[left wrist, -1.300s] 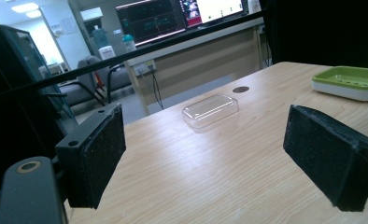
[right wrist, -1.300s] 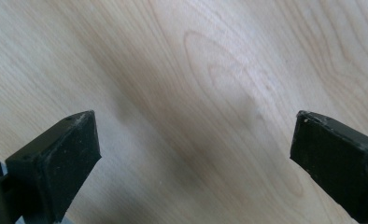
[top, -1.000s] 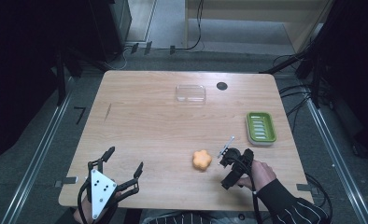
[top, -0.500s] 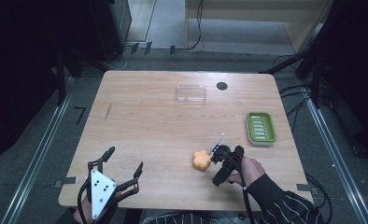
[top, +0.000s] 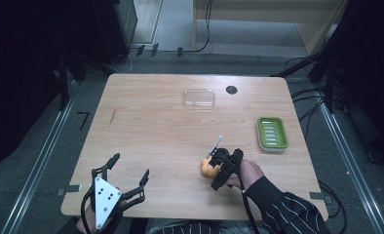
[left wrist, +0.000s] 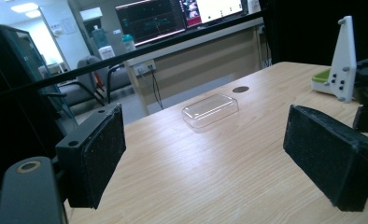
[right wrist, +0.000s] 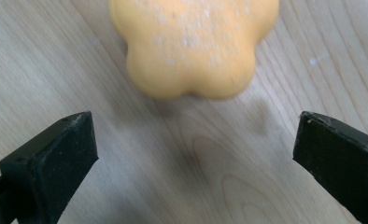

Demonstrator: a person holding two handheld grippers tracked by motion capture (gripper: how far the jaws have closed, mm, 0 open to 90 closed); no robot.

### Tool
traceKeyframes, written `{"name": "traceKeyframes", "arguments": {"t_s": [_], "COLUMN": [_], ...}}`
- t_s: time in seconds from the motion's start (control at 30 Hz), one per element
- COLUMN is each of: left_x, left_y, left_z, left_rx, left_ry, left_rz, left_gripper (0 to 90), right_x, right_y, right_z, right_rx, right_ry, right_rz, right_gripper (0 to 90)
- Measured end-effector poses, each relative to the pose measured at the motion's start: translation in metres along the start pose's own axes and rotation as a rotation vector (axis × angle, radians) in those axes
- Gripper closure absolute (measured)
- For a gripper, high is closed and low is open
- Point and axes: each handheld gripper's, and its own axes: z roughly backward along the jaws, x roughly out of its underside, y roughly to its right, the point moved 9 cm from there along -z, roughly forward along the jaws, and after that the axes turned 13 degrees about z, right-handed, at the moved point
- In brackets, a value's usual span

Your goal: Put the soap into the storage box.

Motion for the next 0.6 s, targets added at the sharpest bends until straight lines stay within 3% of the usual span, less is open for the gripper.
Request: {"name": "traceKeyframes", "arguments": {"t_s": [0.23, 0.5, 0.6], "left_x": [0.000, 0.000, 0.000], "left_y": [0.000, -0.001, -0.001], "left_z": [0.000, 0.000, 0.000], "left_rx": [0.000, -0.001, -0.001], "left_ry": [0.001, 0.002, 0.002], "left_rz": [0.001, 0.001, 0.003], "left_gripper": [13.0, 13.0, 13.0], "right_x": [-0.010, -0.020, -0.020], "right_y": [0.003, 0.005, 0.004], "right_z": [-0.001, -0.003, -0.003], "right_rx": [-0.016, 0.007, -0.009], "right_ry": [0.029, 0.053, 0.048], "right_rz": [-0.018, -0.045, -0.037], "right_gripper": [5.9, 28.1, 35.2]}}
